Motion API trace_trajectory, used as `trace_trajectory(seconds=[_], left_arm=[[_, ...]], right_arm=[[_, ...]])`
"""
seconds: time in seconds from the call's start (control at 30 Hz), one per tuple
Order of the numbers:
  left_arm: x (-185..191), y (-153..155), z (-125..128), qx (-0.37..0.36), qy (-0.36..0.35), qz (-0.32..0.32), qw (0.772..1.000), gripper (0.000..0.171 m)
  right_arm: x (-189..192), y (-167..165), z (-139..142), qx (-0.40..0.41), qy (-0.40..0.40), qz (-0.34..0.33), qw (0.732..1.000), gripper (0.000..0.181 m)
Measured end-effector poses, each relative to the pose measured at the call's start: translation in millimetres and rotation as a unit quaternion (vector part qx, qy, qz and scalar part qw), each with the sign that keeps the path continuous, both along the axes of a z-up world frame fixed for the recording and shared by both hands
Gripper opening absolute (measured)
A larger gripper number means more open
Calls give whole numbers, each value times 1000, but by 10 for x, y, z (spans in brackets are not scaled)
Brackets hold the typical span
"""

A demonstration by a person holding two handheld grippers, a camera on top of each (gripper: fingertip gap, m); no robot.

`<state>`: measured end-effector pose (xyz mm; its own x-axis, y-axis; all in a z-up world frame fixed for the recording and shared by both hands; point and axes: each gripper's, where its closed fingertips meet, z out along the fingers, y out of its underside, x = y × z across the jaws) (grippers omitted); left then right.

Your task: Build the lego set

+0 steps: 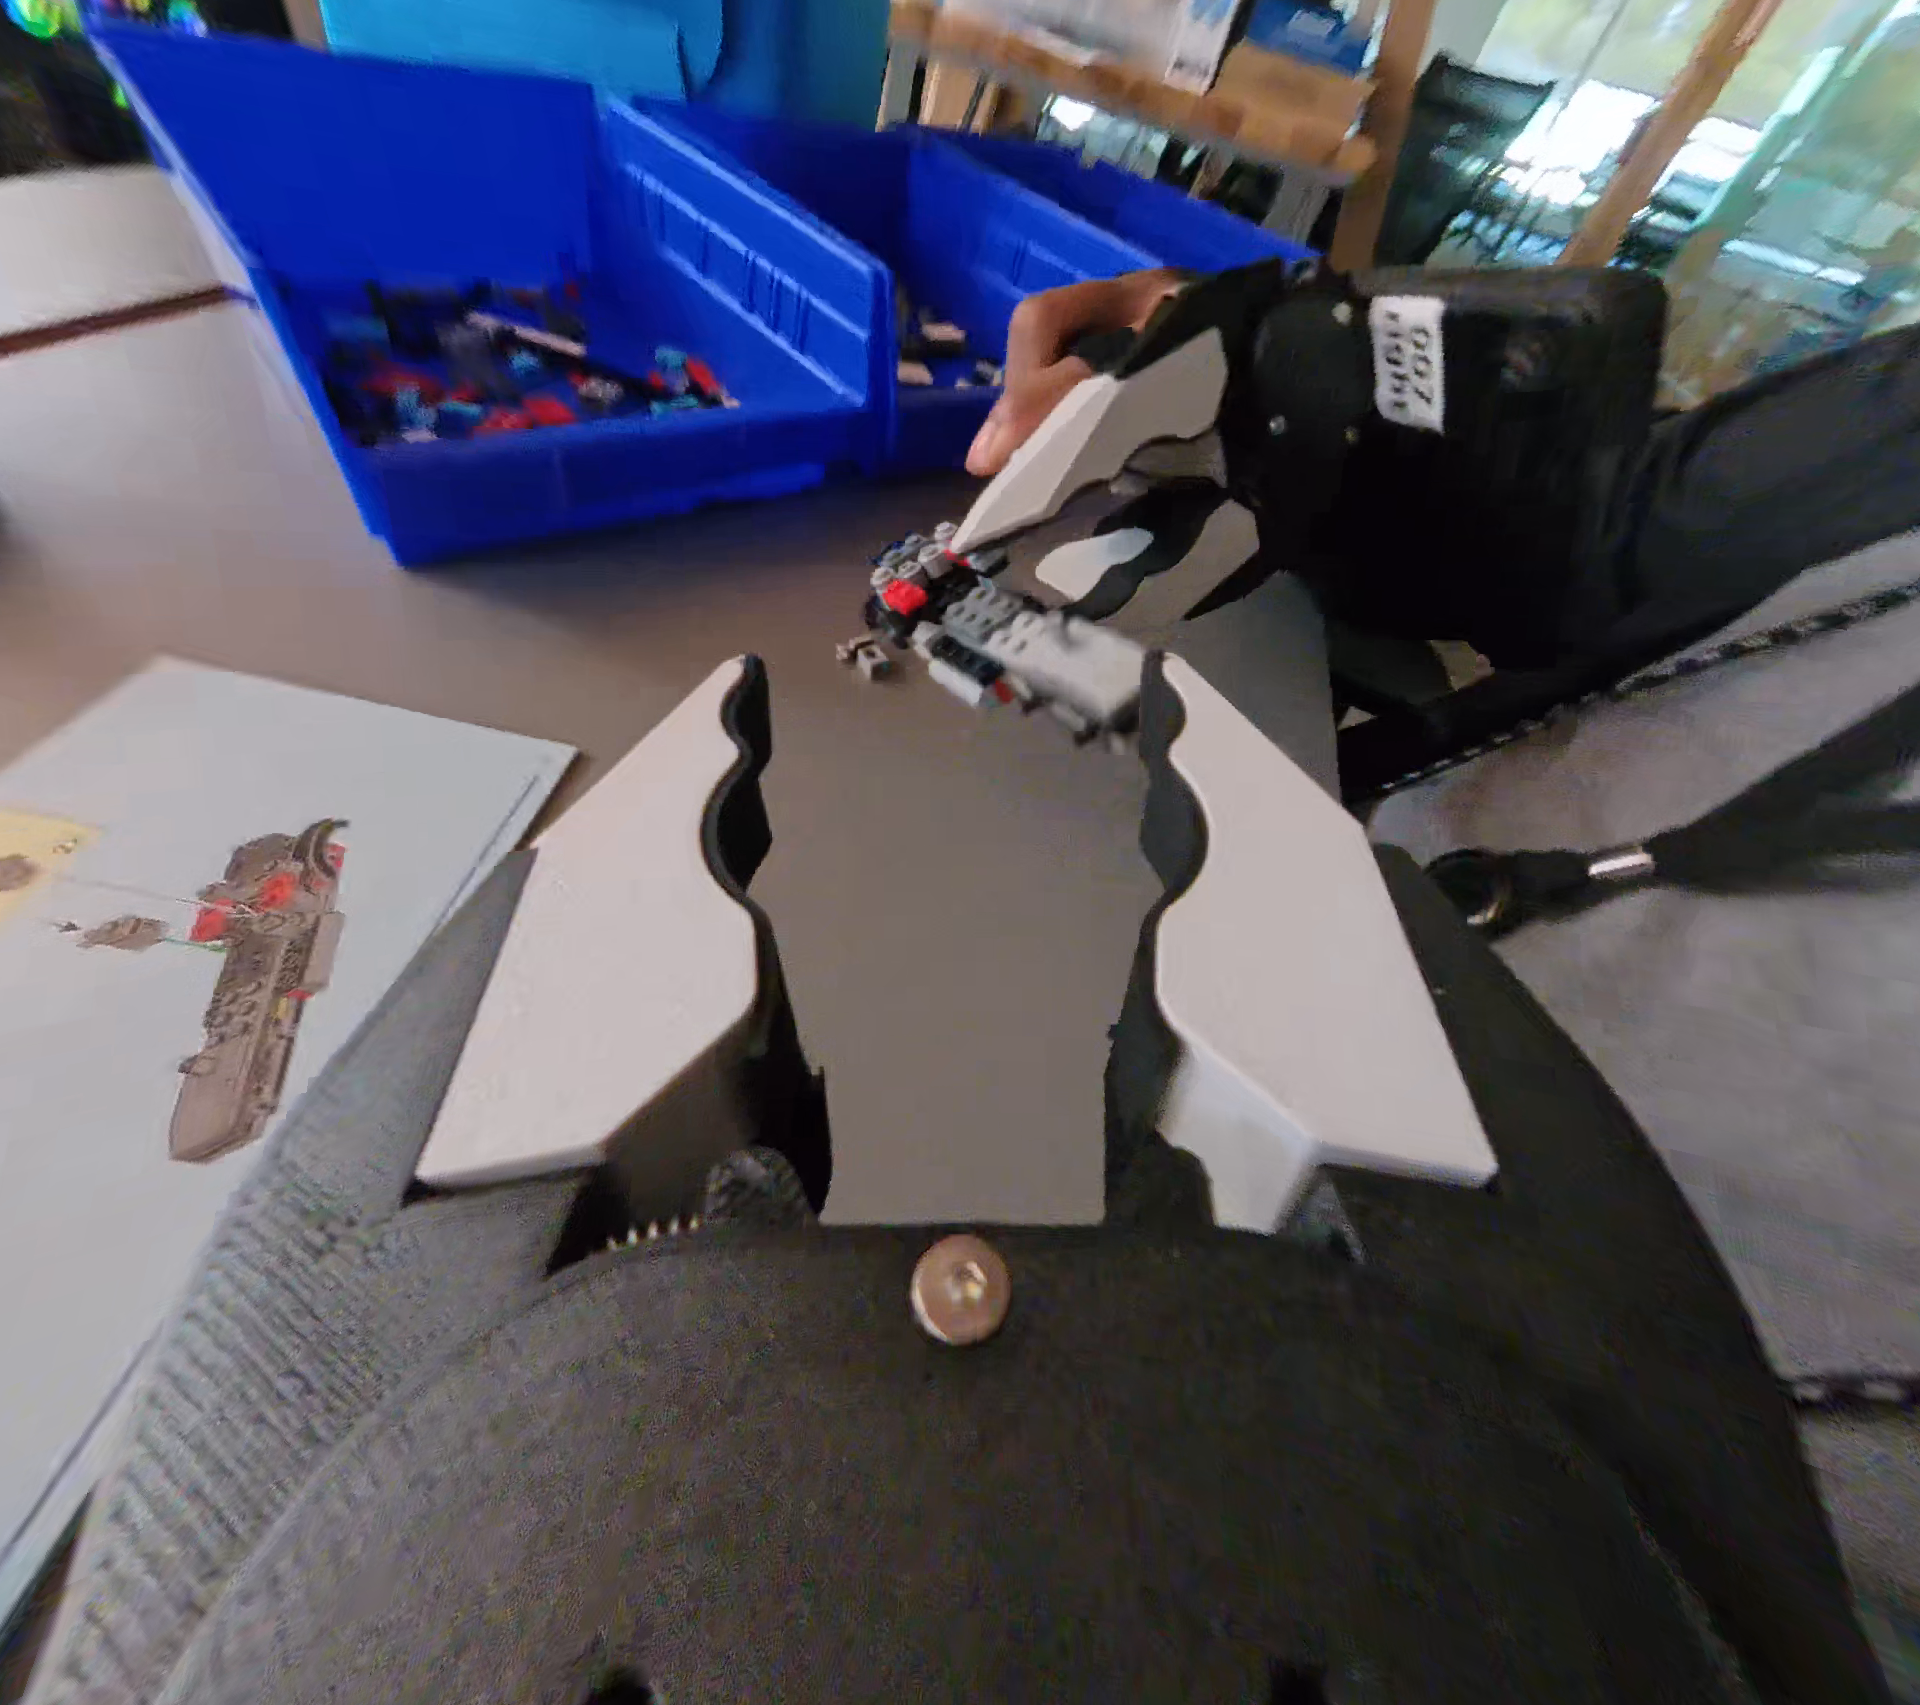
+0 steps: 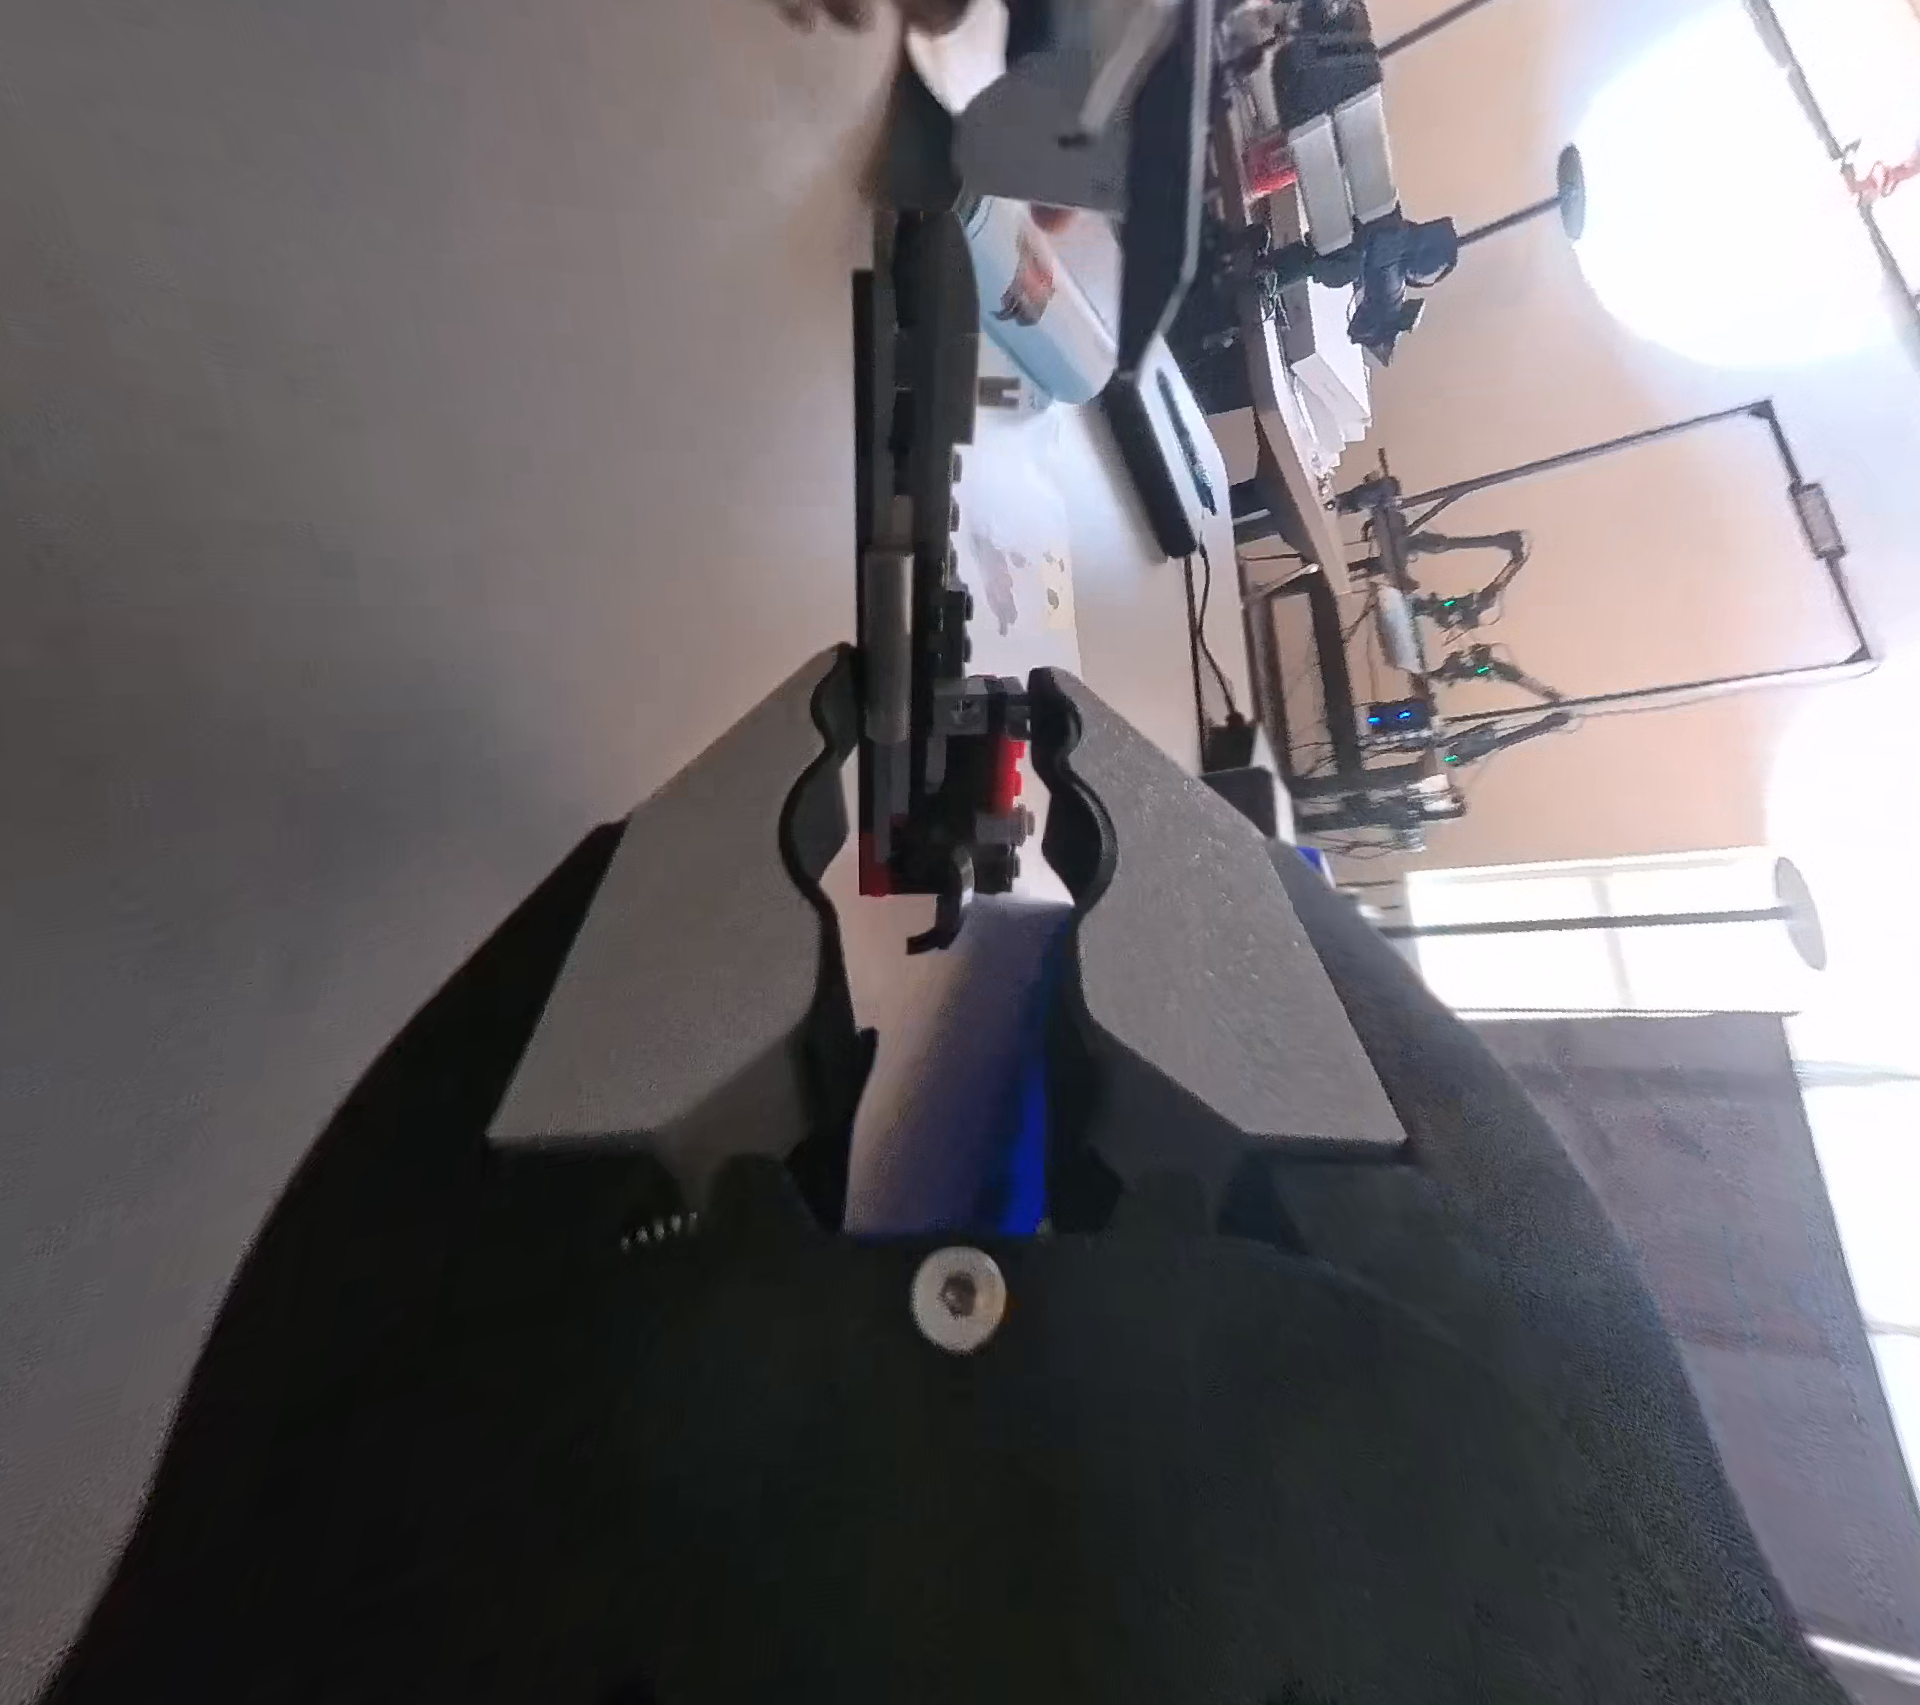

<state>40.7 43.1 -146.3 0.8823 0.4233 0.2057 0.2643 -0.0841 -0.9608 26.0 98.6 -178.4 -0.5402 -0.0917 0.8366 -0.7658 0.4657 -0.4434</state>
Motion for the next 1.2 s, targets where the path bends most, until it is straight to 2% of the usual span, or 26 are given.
trace_trajectory(seconds=[0.1,0.23,0.37,0.5,0.67,0.9,1.2], left_arm=[[48,-10,-82,24,25,-26,999,74],[30,242,-128,3,80,-45,996,67],[29,456,-22,-1,140,-64,988,47],[71,506,43,15,167,-77,983,33],[140,537,32,-2,200,-83,976,22],[205,538,31,-39,279,-77,956,22],[278,541,126,-55,351,-60,933,22]], right_arm=[[31,-19,116,-46,-83,1,996,35],[118,-78,231,-88,-185,17,979,35],[196,-107,298,-114,-249,38,961,34],[219,-94,367,-136,-276,49,950,34],[243,-110,368,-130,-256,54,956,34],[313,-139,378,-92,-145,52,984,34],[385,-142,473,-84,-61,53,993,33]])
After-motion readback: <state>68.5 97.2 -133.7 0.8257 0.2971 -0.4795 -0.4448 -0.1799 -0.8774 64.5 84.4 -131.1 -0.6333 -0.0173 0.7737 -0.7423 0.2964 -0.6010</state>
